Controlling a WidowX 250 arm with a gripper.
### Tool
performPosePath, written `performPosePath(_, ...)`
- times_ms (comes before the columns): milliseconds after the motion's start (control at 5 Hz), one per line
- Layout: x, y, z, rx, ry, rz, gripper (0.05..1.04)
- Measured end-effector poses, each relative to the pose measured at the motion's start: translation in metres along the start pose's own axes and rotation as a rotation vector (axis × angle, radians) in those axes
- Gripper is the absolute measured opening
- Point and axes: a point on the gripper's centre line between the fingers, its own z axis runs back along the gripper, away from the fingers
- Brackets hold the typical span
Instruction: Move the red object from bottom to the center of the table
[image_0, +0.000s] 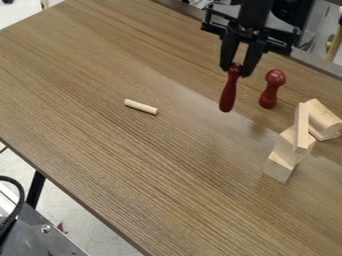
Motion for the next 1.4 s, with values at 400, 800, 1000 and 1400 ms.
performPosePath(400,0.017,0.016,-0.018,0.011,0.046,0.034,0.267)
performPosePath(800,0.018,0.018,-0.033,0.049,-0.017,0.035,0.597)
performPosePath(1000,0.016,0.02,-0.039,0.058,-0.02,0.042,0.918)
performPosePath(1400,0.01,0.023,-0.017,0.031,-0.077,0.061,1.0)
